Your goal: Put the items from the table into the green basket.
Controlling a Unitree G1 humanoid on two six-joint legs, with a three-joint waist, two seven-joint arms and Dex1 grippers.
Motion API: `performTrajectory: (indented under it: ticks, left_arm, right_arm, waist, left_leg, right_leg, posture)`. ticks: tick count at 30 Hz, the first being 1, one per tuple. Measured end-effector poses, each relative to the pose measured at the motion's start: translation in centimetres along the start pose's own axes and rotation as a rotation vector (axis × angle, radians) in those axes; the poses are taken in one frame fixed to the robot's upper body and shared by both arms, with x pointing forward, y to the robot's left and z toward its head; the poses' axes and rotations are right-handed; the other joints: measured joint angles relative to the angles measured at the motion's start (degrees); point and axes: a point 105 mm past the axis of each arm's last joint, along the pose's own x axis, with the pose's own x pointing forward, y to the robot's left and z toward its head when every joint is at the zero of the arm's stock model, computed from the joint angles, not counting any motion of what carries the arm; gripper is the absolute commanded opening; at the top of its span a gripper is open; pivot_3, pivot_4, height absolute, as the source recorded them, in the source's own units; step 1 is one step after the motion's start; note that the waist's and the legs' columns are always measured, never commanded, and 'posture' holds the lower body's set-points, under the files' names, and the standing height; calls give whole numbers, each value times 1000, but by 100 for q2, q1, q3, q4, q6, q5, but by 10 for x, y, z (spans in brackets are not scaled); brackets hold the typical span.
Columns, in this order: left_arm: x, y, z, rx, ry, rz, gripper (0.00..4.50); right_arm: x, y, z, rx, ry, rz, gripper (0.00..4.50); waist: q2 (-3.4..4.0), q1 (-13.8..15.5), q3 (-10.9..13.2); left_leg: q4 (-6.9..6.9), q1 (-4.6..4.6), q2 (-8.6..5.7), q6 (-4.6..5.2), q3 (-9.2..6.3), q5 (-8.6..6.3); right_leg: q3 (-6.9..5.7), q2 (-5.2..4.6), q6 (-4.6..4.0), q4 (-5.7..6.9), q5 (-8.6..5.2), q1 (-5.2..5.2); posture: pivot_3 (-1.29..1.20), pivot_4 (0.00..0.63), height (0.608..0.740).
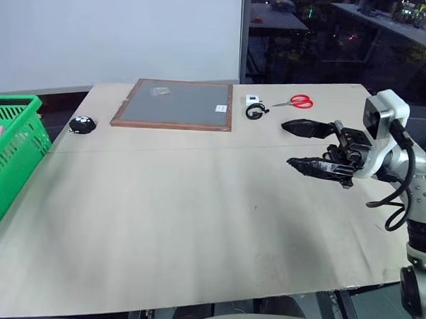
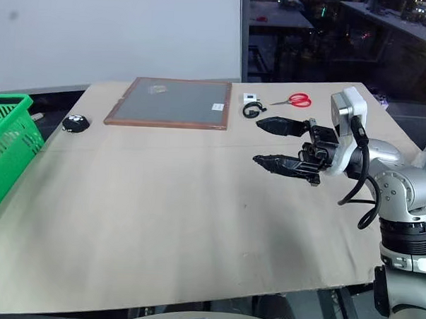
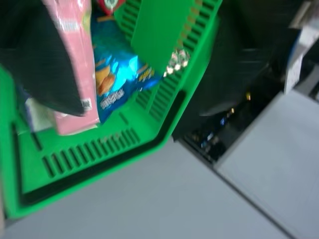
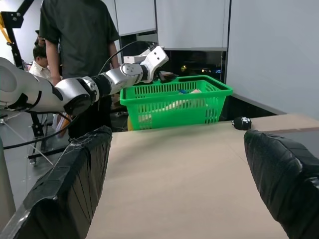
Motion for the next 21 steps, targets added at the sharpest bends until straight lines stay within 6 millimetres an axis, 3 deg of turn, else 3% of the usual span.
performTrajectory:
  ticks: [3,5,7,10,15,17,21]
  left_arm:
    - [0,-33,15,-159,-100,-125,4393]
    - [-15,-84,21,-299,-156,-331,4393]
    - [-44,-135,15,-369,-152,-546,4393]
    - [-128,-219,20,-422,-157,-946,4393]
    - [-189,-260,50,-496,-195,-1112,4393]
    - [-202,-274,48,-509,-150,-1132,4393]
    - [-208,-283,45,-516,-105,-1139,4393]
  right_arm:
    - [-6,-4,-9,-3,16,-47,4500]
    - [-18,-13,-27,-8,51,-148,4500]
    - [-34,-23,-48,-3,101,-261,4500]
    - [-61,-37,-82,-8,200,-446,4500]
    - [-76,-46,-105,-49,265,-586,4500]
    - [-86,-46,-118,-42,299,-642,4500]
    - [-98,-47,-129,-40,334,-695,4500]
  waist:
    - [7,33,-6]
    - [13,56,-8]
    - [12,40,-8]
    - [10,-44,0]
    - [20,-15,14]
    - [33,-3,29]
    - [43,-31,39]
  left_leg:
    - [1,-1,-1,0,4,0]
    - [3,-3,-2,-1,14,0]
    - [3,-2,-2,-1,25,-1]
    - [3,-1,-1,3,45,-6]
    - [2,30,5,7,29,-4]
    - [2,70,3,7,31,-3]
    - [3,90,0,7,43,-3]
  right_leg:
    - [1,-4,-1,-1,0,2]
    - [9,-9,-1,-1,1,1]
    - [22,-8,-1,-4,1,-2]
    - [45,-10,0,-6,1,-4]
    - [39,13,19,1,-14,23]
    - [44,16,-1,0,-29,56]
    - [59,16,-2,-1,-30,71]
  posture:
    - [65,4,740]
    - [67,9,740]
    - [62,16,740]
    - [65,21,740]
    - [78,23,740]
    - [71,25,740]
    - [71,25,740]
